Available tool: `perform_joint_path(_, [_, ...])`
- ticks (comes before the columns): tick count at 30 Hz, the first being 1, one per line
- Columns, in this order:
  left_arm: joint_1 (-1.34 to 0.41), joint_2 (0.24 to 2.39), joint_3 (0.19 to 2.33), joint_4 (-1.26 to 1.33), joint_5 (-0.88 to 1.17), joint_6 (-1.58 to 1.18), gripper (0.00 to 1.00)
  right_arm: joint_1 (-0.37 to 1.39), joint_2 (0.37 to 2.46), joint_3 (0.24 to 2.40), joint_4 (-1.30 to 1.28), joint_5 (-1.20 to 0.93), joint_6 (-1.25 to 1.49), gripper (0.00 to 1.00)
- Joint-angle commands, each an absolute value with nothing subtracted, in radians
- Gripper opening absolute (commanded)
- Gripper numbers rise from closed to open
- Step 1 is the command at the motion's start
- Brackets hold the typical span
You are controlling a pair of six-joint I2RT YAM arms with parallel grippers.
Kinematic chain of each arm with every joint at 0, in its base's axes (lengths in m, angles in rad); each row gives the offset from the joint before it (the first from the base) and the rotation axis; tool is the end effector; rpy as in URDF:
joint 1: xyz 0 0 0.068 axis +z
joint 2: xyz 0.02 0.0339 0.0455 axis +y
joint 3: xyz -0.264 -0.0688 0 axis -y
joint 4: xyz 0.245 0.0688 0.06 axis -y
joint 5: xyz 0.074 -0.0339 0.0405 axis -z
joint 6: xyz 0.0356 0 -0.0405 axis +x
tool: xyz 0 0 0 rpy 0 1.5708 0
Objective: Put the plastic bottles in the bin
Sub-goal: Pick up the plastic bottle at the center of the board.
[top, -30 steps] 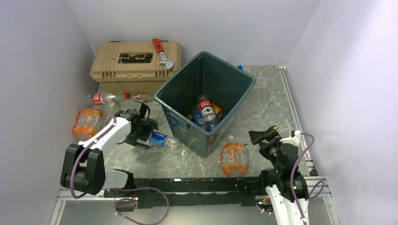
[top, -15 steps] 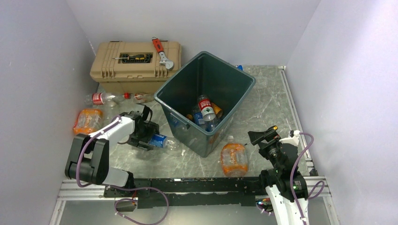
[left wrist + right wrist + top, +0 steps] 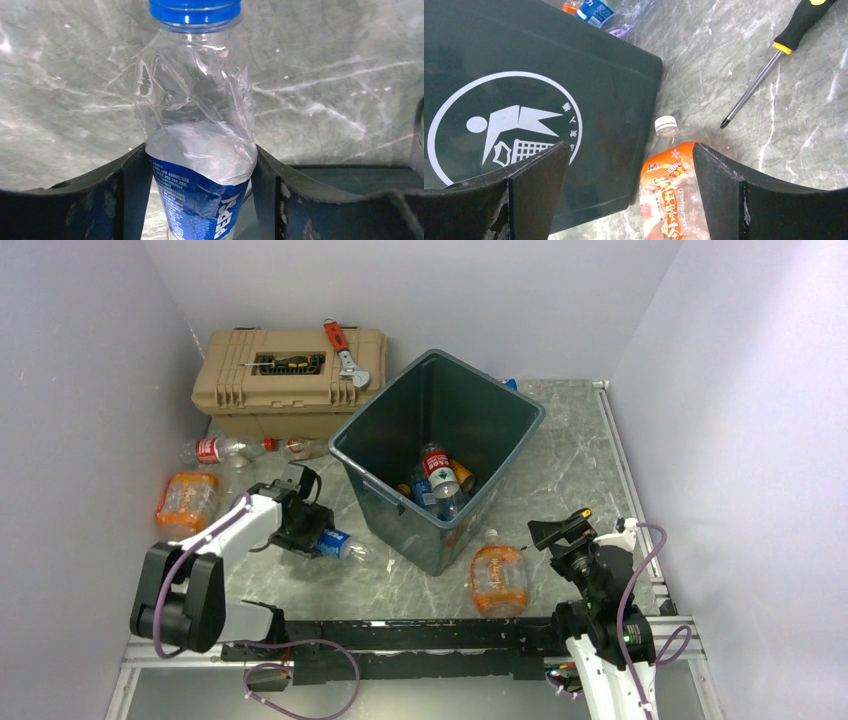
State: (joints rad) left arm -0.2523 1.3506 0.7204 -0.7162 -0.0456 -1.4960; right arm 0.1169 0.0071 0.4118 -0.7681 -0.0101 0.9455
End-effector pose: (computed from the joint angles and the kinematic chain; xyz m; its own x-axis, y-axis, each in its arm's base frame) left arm 0.2135 -0.0534 0.1684 -0.3094 -0.9490 -0.0609 -0.9235 0.3152 -0.2186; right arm 0.0596 0.0074 0.2280 -0.3088 0.7801 -0.5442 0.2125 0.6143 0.7599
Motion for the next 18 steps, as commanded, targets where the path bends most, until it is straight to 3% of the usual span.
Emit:
perform_joint_path(1, [-0.255, 1.236, 0.782, -0.808, -0.139, -1.452, 0.58, 0.121, -0.119, 0.429, -0.73, -0.016, 0.934, 0.96])
perform_joint_path(9, [-0.256, 1.034, 0.974, -1.027, -0.35, -1.374, 0.47, 0.121, -0.101, 0.508, -0.723, -0.003, 0.91, 0.96])
perform_joint_path(18, [-0.256, 0.926, 1.409, -1.044, -0.596, -1.103, 0.33, 0.121, -0.02, 0.695, -0.691, 0.073, 0.849, 0.96])
